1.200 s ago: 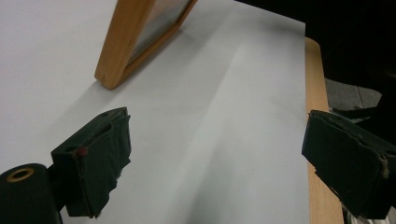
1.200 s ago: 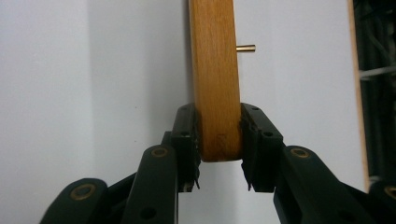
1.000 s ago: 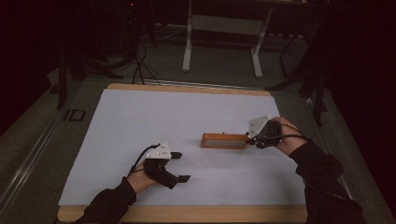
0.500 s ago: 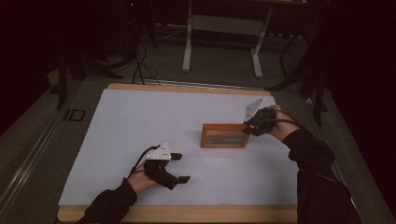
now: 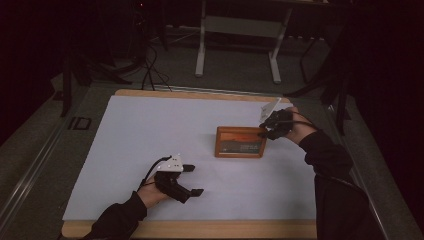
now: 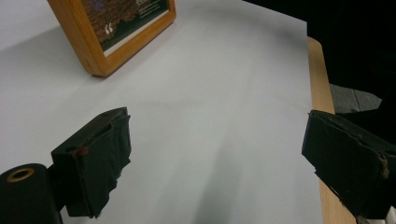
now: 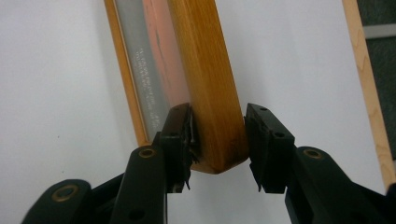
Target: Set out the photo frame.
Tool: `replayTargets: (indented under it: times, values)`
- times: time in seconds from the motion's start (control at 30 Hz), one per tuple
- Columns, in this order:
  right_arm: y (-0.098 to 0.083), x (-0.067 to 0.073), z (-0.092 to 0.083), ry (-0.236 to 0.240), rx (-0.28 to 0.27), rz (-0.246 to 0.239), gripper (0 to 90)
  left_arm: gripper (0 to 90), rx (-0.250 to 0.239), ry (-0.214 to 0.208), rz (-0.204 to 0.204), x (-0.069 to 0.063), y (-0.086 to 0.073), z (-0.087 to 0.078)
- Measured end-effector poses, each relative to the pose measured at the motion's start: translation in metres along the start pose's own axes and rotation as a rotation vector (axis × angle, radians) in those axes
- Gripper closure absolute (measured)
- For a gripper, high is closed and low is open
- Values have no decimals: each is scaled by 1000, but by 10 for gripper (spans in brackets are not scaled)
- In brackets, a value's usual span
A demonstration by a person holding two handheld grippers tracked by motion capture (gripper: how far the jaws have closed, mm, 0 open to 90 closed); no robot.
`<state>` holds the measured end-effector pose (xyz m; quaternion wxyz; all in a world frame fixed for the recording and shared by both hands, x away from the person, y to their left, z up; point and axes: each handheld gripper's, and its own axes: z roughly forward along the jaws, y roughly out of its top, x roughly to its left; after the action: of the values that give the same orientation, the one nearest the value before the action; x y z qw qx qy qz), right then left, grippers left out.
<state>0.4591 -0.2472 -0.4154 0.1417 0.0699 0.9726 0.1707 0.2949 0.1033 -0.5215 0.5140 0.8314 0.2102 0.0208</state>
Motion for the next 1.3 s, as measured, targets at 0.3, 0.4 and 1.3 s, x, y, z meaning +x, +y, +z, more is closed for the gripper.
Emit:
replayTargets:
  times: [0.3,0.4,1.3]
  values:
    - [1,-7,6,-11,14,-25,584,86,-7,-1,-3,1,-3,1]
    - [1,-7,7,-22,14,-44,573,86,-5,-6,-6,1,-3,1]
    - [-1,9,-20,-82,-192,104,388,85,-7,-4,-6,2,-5,0]
